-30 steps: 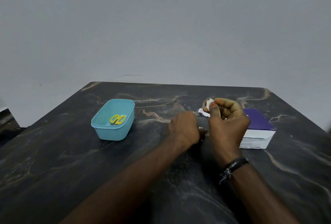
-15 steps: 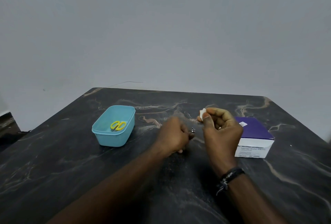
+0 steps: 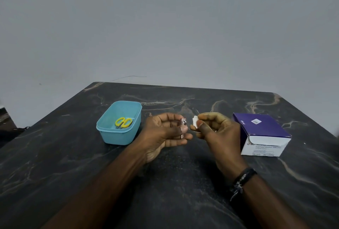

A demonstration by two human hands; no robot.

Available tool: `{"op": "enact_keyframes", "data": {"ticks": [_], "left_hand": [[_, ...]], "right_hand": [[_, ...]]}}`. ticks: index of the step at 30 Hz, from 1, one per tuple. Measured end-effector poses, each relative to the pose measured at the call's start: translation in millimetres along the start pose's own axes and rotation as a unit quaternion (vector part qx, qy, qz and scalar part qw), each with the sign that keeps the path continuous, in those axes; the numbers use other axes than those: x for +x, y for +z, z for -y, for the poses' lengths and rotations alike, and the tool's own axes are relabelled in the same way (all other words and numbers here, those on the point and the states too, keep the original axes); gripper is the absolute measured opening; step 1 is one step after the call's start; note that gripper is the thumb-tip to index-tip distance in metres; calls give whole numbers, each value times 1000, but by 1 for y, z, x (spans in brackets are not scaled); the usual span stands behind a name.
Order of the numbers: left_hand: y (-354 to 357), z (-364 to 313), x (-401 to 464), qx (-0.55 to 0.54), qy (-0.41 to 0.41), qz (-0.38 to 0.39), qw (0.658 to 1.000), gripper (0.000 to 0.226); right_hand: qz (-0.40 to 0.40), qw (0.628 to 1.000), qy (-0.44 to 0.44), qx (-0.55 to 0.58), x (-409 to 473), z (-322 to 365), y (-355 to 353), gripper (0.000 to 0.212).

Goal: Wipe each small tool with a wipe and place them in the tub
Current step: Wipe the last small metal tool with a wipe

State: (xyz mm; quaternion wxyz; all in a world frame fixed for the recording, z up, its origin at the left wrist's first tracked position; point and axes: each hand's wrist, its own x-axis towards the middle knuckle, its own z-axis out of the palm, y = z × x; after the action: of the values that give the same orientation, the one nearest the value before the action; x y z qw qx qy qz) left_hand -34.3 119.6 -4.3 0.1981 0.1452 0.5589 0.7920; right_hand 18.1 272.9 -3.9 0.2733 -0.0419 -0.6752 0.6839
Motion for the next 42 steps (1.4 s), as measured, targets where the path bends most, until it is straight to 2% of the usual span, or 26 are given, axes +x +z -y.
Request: {"op": "enact_keyframes", "data": {"ticks": [5,9,13,20,26,30,32,35,39,42], "left_hand": [[-5,-2,-2,-17,23,9,1000,49],[-5,-4,-7,-25,9,34,999,39],[-4,0,-7,-28,-15,54,998,44],[-7,3,-4,-44,-12,5,999,45],[-8,5,-2,-17,10,-47,999,37],[-7,5,-3,9,13,-46,999,25],[-6,6,-4,27,16,-41,999,26],[-5,7,-3,47,29,-33,998,30],[-7,4,-3,101,67,-13,993,21],[-11,-1,-4,120,67,8,991,20]], "right_hand": [[24,1000,7,6,-3,3,-1,13],[48,998,-2,-34,-4,3,-2,17],[64,996,4,-68,-6,1,0,18],[67,992,6,-107,-5,-2,-1,11],[115,975,-38,-185,-9,1,0,8],[149,958,-33,-242,-9,-2,2,2],[161,953,-27,-255,-10,-4,3,6],[152,962,-6,-228,-10,-4,3,9],[176,971,87,-137,-9,-1,3,10],[188,969,113,-113,-9,0,3,13]]}}
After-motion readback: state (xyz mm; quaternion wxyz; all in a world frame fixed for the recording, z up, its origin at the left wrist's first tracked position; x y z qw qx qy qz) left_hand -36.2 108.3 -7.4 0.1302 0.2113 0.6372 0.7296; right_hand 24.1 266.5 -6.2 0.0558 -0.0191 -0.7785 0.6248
